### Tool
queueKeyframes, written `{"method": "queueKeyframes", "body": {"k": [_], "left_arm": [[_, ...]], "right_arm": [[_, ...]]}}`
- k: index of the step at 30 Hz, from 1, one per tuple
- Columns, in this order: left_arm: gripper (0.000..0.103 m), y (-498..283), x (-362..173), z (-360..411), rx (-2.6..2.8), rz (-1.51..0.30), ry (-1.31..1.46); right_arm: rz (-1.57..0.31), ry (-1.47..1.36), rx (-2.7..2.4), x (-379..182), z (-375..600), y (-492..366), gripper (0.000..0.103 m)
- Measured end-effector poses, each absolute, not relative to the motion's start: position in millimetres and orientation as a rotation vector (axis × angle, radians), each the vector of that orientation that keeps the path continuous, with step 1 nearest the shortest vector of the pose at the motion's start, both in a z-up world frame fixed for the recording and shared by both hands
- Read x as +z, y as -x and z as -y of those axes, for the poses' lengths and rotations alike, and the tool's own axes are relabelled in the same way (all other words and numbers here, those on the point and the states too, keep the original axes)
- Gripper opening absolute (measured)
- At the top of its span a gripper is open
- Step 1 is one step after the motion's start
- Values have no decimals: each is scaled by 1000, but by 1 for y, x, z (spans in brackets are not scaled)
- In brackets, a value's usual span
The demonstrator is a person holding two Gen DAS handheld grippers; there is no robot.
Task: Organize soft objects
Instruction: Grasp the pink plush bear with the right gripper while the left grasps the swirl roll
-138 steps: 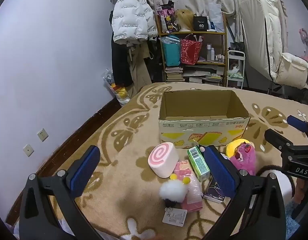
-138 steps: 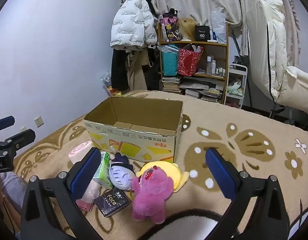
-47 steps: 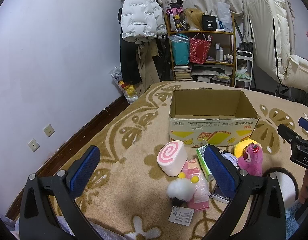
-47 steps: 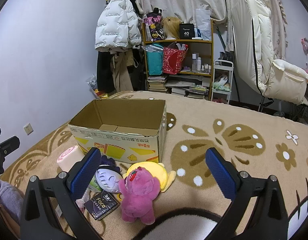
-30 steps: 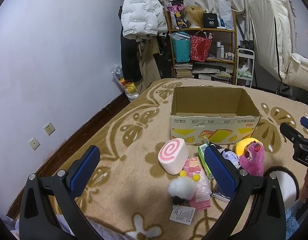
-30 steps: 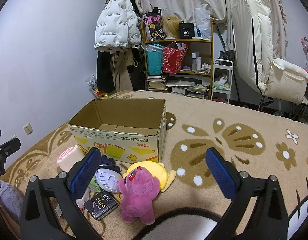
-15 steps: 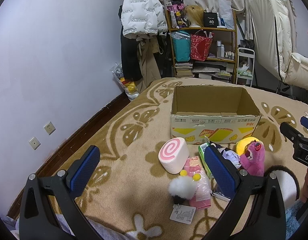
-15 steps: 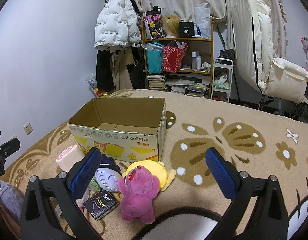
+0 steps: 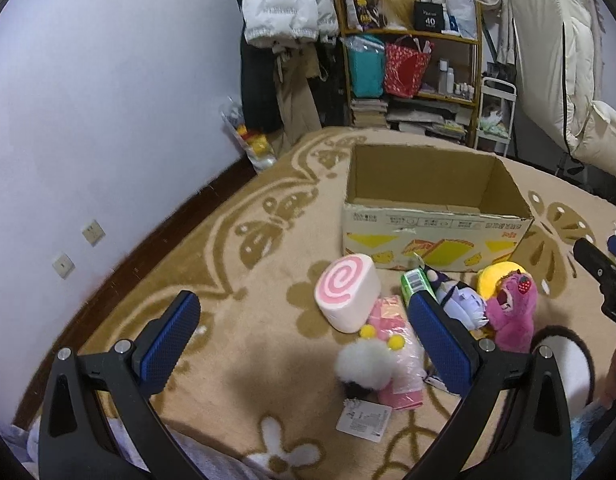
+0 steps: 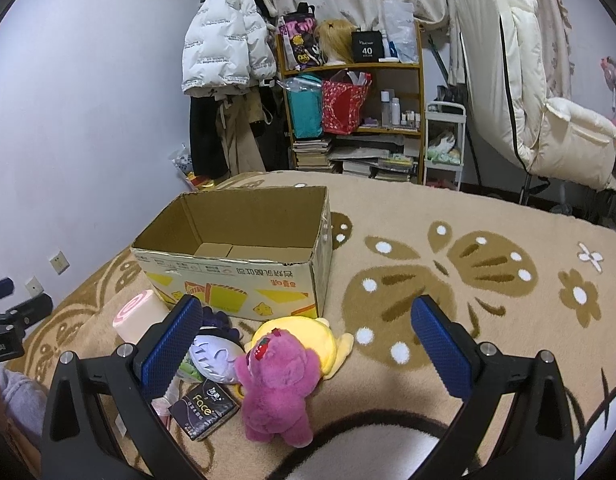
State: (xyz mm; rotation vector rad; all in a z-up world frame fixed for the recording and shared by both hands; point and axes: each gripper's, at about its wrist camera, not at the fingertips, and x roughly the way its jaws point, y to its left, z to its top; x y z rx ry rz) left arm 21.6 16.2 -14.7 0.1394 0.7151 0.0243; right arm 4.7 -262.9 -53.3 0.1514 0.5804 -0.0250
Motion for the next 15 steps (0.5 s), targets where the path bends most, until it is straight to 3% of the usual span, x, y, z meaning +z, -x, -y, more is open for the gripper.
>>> {"method": "queueKeyframes", "body": {"k": [15], "left_arm": [[103, -69, -23, -2, -27, -825, -169]], "right_arm": [[-683, -205, 9, -70, 262, -36, 103]]}}
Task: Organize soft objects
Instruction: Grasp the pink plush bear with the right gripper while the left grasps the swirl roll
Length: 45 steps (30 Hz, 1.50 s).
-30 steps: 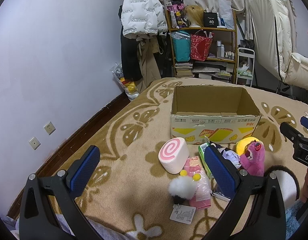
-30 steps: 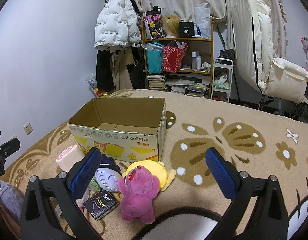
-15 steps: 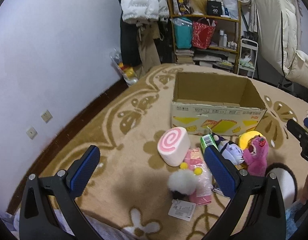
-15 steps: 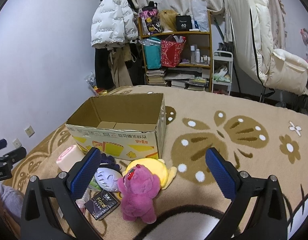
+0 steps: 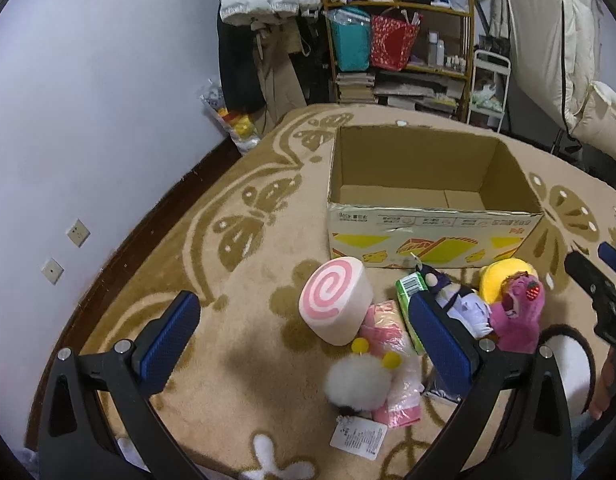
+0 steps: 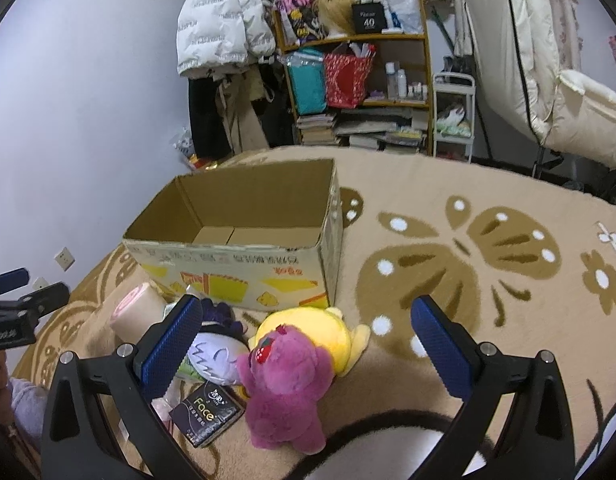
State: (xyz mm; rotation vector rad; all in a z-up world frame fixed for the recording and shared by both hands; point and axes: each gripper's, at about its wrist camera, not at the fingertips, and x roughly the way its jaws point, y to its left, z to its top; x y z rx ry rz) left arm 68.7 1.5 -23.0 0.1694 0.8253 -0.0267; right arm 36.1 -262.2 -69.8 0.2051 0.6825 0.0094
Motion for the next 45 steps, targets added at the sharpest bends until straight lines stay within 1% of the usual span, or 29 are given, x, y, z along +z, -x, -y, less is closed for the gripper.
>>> {"method": "queueKeyframes", "body": {"k": [12, 22, 25, 26, 27, 28, 29, 30, 32, 33, 35, 36, 37, 38, 39, 40, 44, 45], "left_arm": [[103, -128, -74, 7, -2, -939, -182], [103, -159, -105, -2, 13, -1023, -96], [103, -162, -113, -2, 6, -1046, -77], [103, -163, -115, -1, 7, -1048, -83], [103, -164, -118, 0, 8, -1048, -92], [103, -165, -120, 1, 9, -1047, -100], [103, -166, -121, 2, 9, -1049, -102], [103, -167, -124, 2, 8, -1054, -98], [101, -169, -127, -2, 9, -1059, -81], [100, -169, -128, -3, 9, -1060, -72], [90, -170, -129, -6, 10, -1062, -58], [88, -170, -130, -7, 8, -1067, -45], [83, -170, -131, -9, 1, -1071, -32], [76, -169, -131, -10, -8, -1076, -16], [71, -169, -132, -10, -18, -1082, 0], [59, -168, -132, -10, -27, -1084, 6], [46, -166, -129, -3, -80, -1078, -3], [45, -164, -128, -1, -84, -1075, -18]], "right_arm": [[-811, -226, 34, -106, 255, -64, 103], [-917, -231, 57, -131, 251, -73, 102], [-946, -225, 53, -136, 250, -75, 91], [-952, -224, 52, -137, 250, -75, 82], [-957, -225, 55, -138, 250, -75, 77], [-957, -232, 66, -138, 250, -75, 74], [-955, -235, 75, -138, 250, -74, 68], [-953, -229, 78, -137, 249, -74, 66], [-951, -214, 76, -136, 247, -73, 65], [-949, -211, 75, -136, 246, -72, 65], [-946, -212, 75, -134, 246, -71, 64], [-942, -215, 72, -134, 247, -71, 64], [-938, -219, 70, -133, 248, -71, 64], [-935, -222, 69, -133, 249, -71, 63], [-931, -227, 65, -132, 250, -70, 63], [-925, -233, 60, -131, 252, -69, 63], [-896, -263, 50, -127, 258, -66, 63], [-885, -271, 48, -125, 260, -65, 63]]}}
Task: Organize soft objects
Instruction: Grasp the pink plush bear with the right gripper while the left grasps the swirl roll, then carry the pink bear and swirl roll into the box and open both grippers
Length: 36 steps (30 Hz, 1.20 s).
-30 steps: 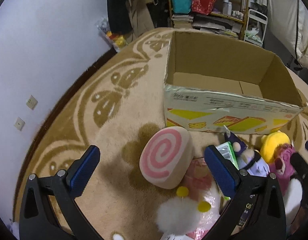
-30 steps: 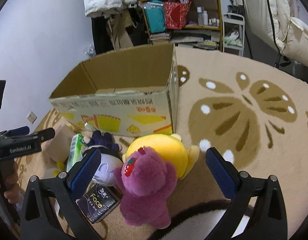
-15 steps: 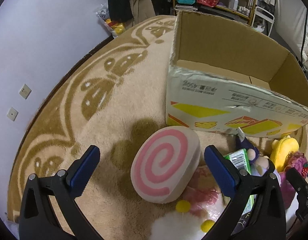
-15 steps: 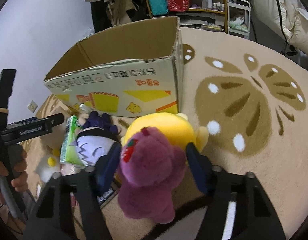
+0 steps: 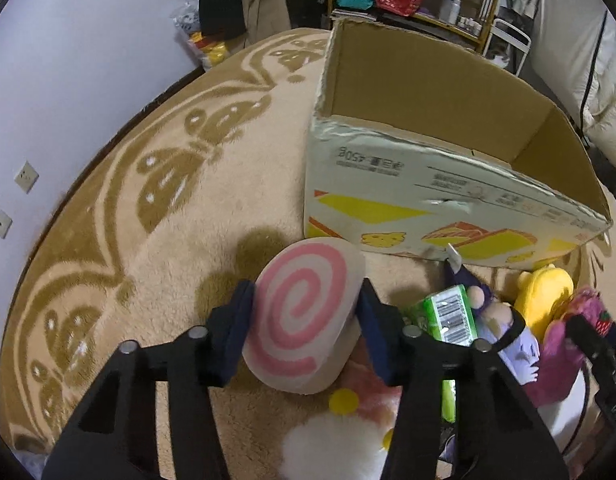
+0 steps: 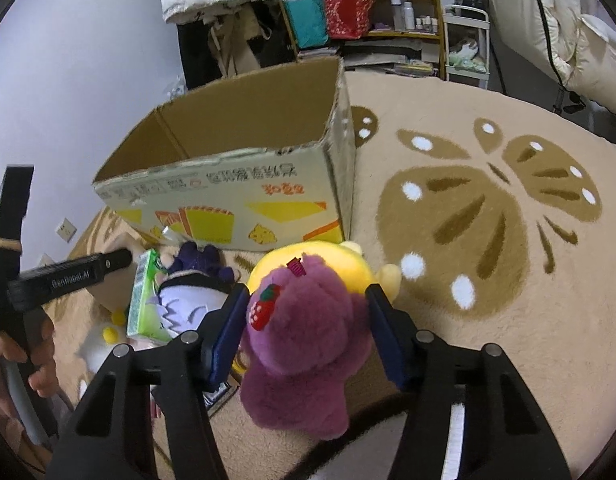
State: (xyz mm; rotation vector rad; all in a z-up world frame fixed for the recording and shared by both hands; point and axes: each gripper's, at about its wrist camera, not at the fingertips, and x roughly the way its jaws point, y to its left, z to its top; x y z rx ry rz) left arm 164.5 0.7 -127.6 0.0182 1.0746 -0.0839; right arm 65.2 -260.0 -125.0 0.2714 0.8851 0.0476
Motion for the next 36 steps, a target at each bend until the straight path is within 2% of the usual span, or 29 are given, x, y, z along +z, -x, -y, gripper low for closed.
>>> {"method": "queueKeyframes", "body": {"k": [5, 11, 23, 36], "left_arm": [[33, -157, -122, 1, -86, -1052, -29], [28, -146, -107, -1, -95, -1008, -12], [27, -125, -62, -7, -66, -842, -20], [27, -120, 2, 2, -61, -658, -86]], "right_arm": [[-845, -281, 36, -117, 263, -61, 62], [-812, -294, 37, -108, 267, -57, 61], [-686, -253, 45, -75, 267, -43, 61], [-518, -158, 100, -13, 252, -47, 61]]}}
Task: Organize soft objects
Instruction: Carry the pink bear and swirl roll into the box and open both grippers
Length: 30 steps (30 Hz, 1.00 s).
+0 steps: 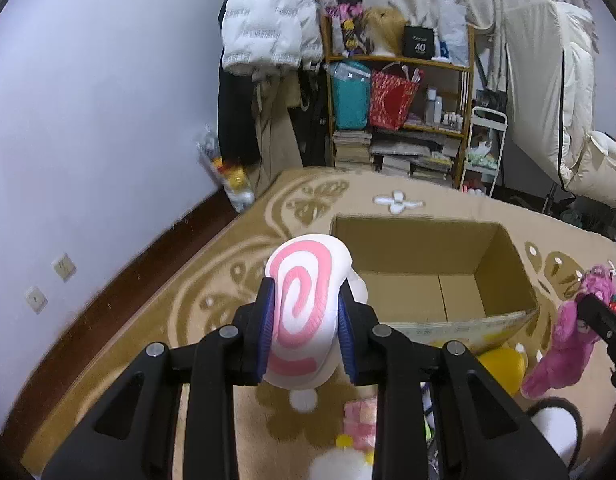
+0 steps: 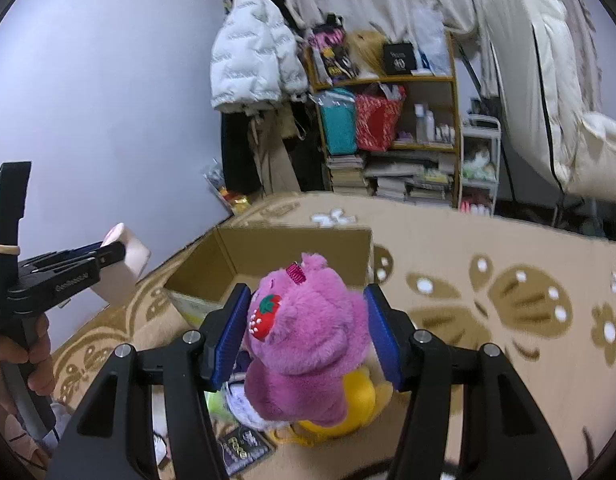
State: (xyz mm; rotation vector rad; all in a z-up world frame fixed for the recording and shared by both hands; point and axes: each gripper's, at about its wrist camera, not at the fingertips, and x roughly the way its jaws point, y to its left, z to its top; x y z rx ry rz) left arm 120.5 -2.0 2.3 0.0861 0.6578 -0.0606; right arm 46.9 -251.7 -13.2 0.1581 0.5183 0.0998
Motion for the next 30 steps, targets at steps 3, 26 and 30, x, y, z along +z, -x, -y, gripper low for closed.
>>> {"method": "queueKeyframes", "body": {"k": [3, 26, 30], "left_arm": [[27, -125, 15, 10, -62, -619, -121], [39, -189, -11, 46, -132, -645, -143], [60, -193, -19, 48, -126, -668, -144]], "right_arm": [[-480, -124, 107, 0, 247, -57, 61], [-469, -30, 135, -21, 238, -135, 65], [-491, -57, 127, -27, 243, -137, 77]]}}
